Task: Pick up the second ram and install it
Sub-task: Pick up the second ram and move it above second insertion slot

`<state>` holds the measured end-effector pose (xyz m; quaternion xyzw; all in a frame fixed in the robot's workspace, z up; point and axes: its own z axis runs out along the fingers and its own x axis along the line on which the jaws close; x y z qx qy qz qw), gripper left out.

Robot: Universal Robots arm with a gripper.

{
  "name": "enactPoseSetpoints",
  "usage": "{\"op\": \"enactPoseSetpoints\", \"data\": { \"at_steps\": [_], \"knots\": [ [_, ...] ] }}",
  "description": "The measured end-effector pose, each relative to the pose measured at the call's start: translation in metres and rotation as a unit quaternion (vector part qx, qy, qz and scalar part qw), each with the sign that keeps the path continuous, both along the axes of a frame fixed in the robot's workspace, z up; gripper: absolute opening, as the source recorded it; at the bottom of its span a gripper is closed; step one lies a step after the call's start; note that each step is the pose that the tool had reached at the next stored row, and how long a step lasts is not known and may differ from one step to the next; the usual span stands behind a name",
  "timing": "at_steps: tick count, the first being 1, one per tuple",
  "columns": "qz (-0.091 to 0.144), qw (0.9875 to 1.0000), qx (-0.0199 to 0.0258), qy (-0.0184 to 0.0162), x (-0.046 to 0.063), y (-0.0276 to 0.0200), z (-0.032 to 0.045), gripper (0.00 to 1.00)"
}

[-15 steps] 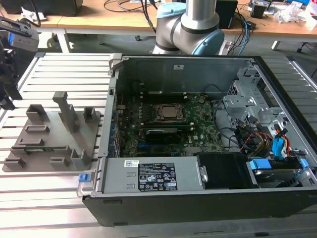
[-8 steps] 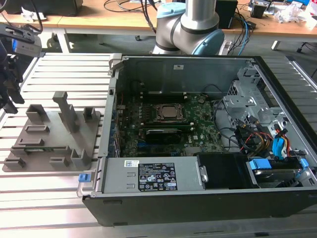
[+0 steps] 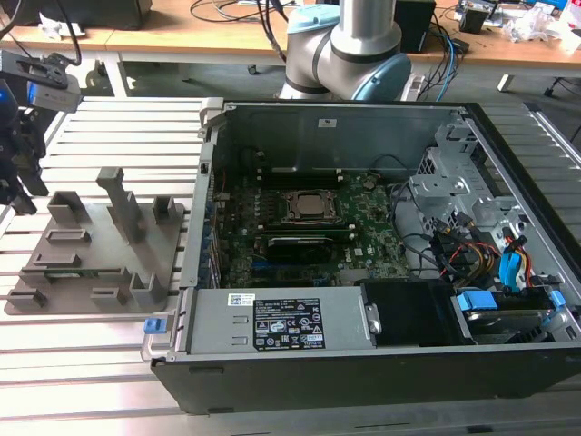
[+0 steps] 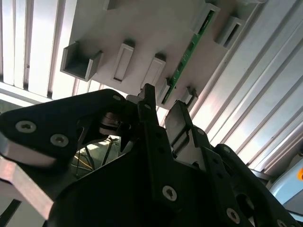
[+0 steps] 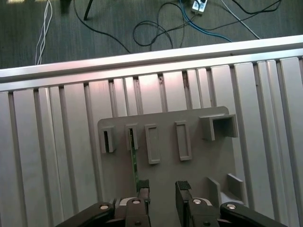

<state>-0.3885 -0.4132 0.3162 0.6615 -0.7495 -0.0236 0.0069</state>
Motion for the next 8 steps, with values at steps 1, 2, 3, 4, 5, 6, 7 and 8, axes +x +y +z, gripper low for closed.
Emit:
{"op": "enactPoseSetpoints", "data": {
  "at_steps": [1, 2, 3, 4, 5, 6, 7, 8],
  "knots": [
    [0.0, 1.0, 0.0, 0.0, 0.0, 0.0, -0.0011, 0.36],
    [0.0, 1.0, 0.0, 0.0, 0.0, 0.0, -0.0017, 0.36],
    [0.0, 1.0, 0.0, 0.0, 0.0, 0.0, -0.0028, 0.36],
    [0.0, 1.0, 0.0, 0.0, 0.0, 0.0, -0.0043, 0.36],
    [0.0, 1.0, 0.0, 0.0, 0.0, 0.0, -0.0058, 0.36],
    [0.0, 1.0, 0.0, 0.0, 0.0, 0.0, -0.0074, 0.36],
    [0.0, 1.0, 0.0, 0.0, 0.0, 0.0, -0.0087, 0.36],
    [0.0, 1.0, 0.0, 0.0, 0.0, 0.0, -0.0097, 0.36]
  ]
}}
